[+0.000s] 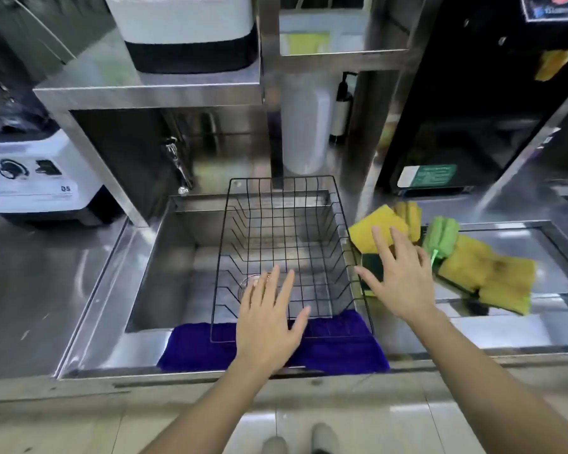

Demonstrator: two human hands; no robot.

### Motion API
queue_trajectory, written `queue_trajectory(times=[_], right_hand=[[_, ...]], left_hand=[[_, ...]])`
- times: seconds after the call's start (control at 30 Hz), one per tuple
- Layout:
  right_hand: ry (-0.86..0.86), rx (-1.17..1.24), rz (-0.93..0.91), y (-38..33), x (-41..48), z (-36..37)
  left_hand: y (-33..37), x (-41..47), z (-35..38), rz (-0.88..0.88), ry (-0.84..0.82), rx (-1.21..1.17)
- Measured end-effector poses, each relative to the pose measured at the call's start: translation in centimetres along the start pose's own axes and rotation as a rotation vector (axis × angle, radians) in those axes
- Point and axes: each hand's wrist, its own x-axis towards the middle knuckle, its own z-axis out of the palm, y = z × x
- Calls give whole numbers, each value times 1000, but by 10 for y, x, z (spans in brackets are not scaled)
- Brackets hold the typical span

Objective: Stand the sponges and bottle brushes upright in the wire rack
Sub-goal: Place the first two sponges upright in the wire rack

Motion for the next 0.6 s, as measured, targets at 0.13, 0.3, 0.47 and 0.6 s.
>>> queue_trajectory(times=[0.13, 0.3, 0.47, 0.6], right_hand=[[-88, 20, 116, 11, -6, 16], [-301, 191, 104, 20, -2, 10], [-461, 404, 46, 32, 6, -4], [-546, 231, -21, 37, 13, -9]], left_hand=[[1, -14, 5, 2, -69, 55], [5, -12, 0, 40, 41, 144], [-3, -16, 12, 109, 103, 121], [-7, -19, 17, 153, 137, 131]])
